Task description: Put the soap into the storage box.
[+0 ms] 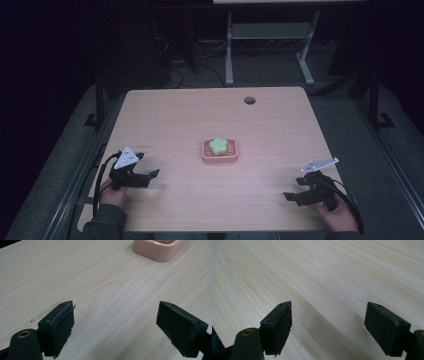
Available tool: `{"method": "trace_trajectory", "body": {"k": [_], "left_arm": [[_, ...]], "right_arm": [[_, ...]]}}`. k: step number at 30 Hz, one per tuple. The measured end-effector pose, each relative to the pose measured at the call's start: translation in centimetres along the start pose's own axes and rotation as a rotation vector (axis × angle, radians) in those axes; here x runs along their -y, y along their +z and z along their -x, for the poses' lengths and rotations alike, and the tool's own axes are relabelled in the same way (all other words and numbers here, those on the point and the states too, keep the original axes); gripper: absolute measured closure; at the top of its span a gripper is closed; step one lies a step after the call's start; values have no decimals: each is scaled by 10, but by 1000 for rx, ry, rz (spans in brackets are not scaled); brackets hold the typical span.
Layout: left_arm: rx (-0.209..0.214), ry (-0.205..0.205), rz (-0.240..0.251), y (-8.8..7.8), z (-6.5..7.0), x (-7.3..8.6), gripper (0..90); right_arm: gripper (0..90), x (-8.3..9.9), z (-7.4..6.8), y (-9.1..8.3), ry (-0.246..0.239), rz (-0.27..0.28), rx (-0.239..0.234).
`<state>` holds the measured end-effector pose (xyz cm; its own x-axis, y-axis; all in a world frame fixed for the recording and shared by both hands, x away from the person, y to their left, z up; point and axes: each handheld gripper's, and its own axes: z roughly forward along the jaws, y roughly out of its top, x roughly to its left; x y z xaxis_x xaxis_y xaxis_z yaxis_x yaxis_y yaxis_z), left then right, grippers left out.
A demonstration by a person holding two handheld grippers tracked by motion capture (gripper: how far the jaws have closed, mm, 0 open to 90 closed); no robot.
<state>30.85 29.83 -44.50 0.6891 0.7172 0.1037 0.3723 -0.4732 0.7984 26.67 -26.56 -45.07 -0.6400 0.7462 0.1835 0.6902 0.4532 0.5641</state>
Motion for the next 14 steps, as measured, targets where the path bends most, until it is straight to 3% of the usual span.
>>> {"method": "trace_trajectory", "body": {"k": [11, 14], "left_arm": [[-2, -2, -6, 1, -1, 0, 144], [-6, 0, -10, 1, -1, 0, 144]], "right_arm": [[212, 8, -3, -14, 4, 66, 7], [208, 7, -5, -14, 3, 59, 12]]}}
